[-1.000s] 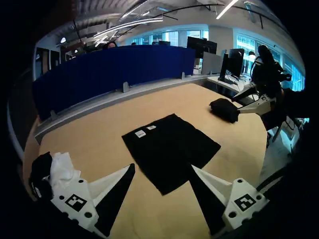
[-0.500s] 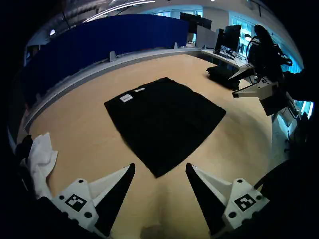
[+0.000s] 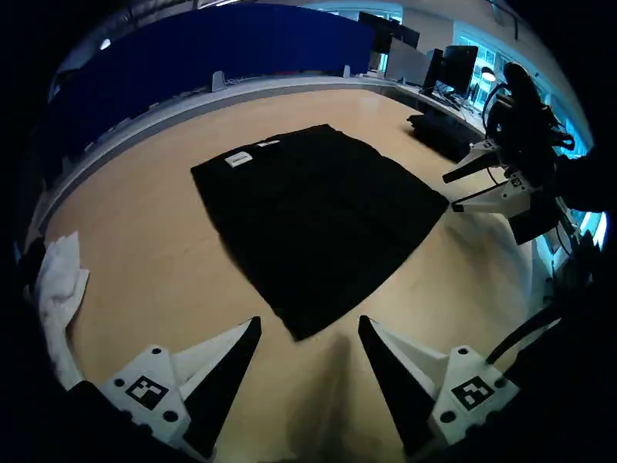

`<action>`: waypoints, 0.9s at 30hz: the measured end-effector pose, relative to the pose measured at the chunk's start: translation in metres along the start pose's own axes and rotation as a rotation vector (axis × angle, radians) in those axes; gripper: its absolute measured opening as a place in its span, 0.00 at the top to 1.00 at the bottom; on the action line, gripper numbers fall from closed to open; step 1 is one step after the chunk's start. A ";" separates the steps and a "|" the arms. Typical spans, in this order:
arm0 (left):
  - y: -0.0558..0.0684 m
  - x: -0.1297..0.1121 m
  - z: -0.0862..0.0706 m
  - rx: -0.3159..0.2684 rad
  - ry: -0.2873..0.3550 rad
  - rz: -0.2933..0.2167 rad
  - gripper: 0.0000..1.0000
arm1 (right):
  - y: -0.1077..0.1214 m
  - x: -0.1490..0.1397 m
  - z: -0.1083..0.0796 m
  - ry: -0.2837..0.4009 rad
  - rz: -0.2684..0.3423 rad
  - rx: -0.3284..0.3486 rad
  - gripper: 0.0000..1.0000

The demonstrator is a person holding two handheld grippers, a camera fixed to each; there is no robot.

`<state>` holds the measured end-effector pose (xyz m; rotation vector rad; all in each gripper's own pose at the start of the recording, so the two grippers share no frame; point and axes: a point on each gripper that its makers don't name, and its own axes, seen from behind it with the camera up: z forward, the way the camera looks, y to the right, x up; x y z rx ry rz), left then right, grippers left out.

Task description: Fold towel

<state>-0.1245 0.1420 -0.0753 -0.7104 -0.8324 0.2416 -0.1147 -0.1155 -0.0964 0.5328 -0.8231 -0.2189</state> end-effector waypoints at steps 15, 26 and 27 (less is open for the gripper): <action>-0.001 -0.004 0.006 0.008 -0.031 0.034 0.30 | 0.000 -0.014 0.008 -0.028 0.012 0.012 0.25; -0.007 -0.005 0.003 0.026 -0.047 0.050 0.44 | -0.003 -0.016 0.011 -0.034 -0.009 0.002 0.51; -0.007 -0.005 0.003 0.028 -0.048 0.052 0.45 | -0.003 -0.016 0.011 -0.033 -0.009 0.002 0.54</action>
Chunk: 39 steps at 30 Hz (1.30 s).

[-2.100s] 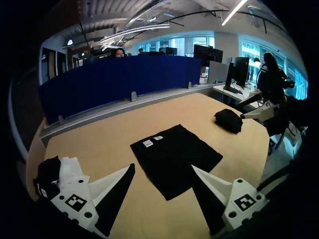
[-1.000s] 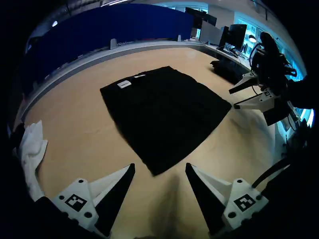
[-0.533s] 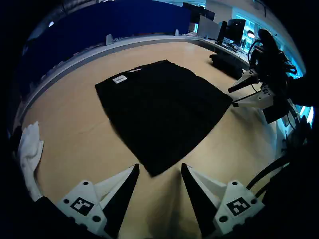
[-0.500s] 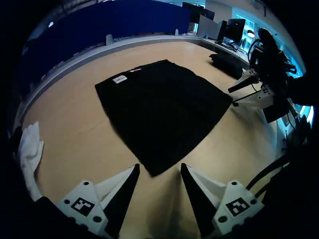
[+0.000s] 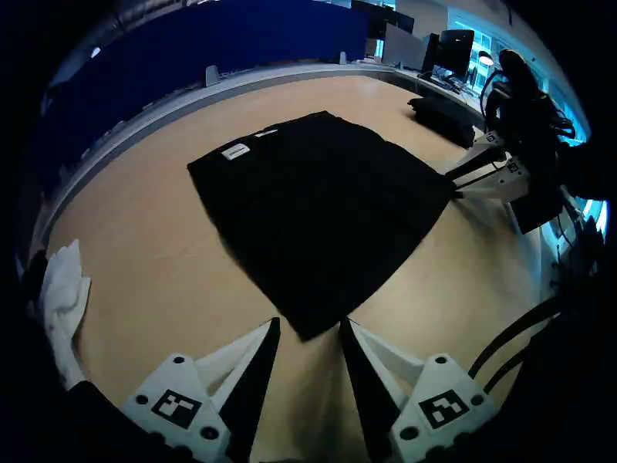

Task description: Fold towel

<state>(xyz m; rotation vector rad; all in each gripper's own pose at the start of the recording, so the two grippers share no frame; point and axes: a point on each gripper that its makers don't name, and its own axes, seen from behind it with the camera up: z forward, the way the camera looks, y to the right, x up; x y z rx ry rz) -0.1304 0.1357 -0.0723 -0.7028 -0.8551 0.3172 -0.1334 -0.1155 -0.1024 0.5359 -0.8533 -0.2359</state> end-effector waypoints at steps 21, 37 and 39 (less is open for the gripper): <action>-0.006 -0.001 0.002 0.028 -0.002 0.017 0.67 | 0.003 0.004 -0.001 0.004 0.023 0.000 0.84; -0.008 -0.002 0.002 0.038 -0.011 0.019 0.91 | -0.001 0.011 0.000 0.014 0.023 0.018 0.86; -0.007 -0.003 0.001 0.031 -0.014 0.015 0.92 | -0.001 0.012 -0.001 0.017 0.025 0.018 0.86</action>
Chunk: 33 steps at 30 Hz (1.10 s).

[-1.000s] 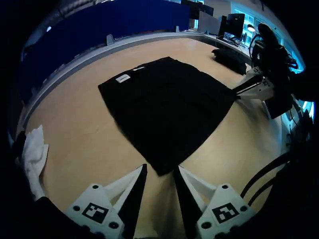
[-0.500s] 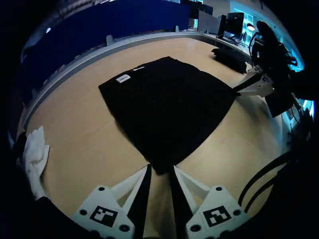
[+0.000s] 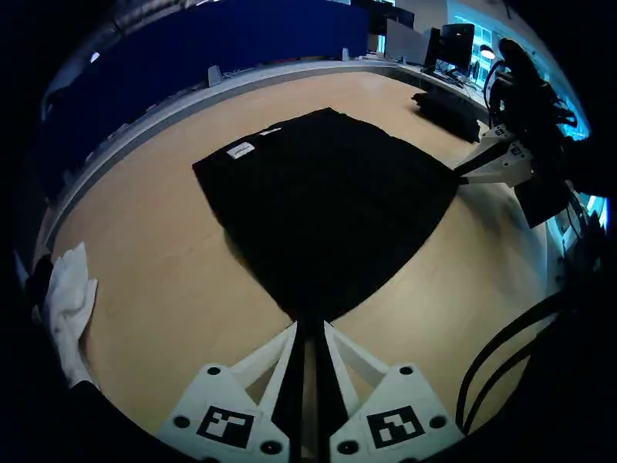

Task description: Fold towel

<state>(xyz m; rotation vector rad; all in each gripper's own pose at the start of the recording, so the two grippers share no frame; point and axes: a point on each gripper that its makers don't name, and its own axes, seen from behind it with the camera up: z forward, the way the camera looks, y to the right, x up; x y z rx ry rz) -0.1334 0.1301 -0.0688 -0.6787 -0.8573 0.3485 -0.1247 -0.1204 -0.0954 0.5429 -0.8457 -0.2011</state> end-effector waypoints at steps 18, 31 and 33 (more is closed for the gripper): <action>0.009 0.008 -0.015 0.015 0.020 -0.076 0.92 | 0.003 0.021 -0.020 0.022 0.013 -0.008 0.86; 0.018 0.024 -0.053 0.020 0.034 -0.147 0.92 | -0.002 0.047 -0.057 0.056 0.038 -0.003 0.87; 0.021 0.026 -0.060 0.021 0.036 -0.159 0.92 | -0.003 0.050 -0.063 0.057 0.041 -0.004 0.87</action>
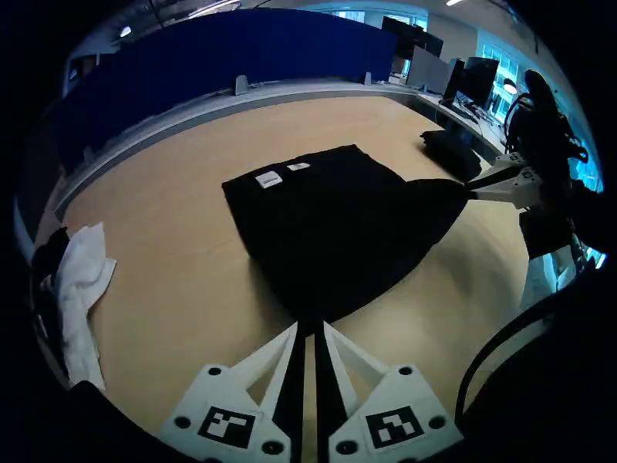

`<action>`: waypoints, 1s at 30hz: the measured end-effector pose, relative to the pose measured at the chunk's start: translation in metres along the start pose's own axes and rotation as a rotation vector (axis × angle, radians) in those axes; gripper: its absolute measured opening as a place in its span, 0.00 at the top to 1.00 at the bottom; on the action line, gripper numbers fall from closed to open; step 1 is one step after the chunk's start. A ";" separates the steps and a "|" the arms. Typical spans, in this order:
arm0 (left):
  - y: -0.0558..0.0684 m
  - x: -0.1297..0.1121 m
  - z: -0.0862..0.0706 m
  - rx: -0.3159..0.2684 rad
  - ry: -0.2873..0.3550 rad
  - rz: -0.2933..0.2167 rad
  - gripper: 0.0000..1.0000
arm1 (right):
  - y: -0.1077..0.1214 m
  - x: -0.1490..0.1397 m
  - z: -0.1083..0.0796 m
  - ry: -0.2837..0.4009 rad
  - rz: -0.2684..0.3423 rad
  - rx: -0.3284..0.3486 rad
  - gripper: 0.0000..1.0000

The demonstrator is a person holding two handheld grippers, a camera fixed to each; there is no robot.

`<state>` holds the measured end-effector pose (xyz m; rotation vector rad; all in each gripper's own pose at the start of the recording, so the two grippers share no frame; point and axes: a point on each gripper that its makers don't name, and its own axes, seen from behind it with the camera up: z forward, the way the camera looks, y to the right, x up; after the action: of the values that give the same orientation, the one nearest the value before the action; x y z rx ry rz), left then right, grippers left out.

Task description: Fold towel

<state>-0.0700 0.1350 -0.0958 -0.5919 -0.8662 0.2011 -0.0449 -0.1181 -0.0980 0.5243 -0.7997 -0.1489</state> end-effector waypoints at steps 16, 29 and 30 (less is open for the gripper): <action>0.017 0.007 -0.037 -0.001 0.010 -0.073 0.92 | -0.008 0.003 -0.032 -0.013 0.025 -0.008 0.87; 0.018 0.012 -0.047 -0.003 0.019 -0.102 0.92 | -0.010 0.010 -0.039 -0.015 0.025 -0.001 0.87; 0.017 0.013 -0.046 -0.002 0.019 -0.102 0.92 | -0.010 0.010 -0.039 -0.017 0.024 0.000 0.87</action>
<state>-0.0252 0.1355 -0.1206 -0.5491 -0.8758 0.1014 -0.0094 -0.1151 -0.1188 0.5136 -0.8228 -0.1313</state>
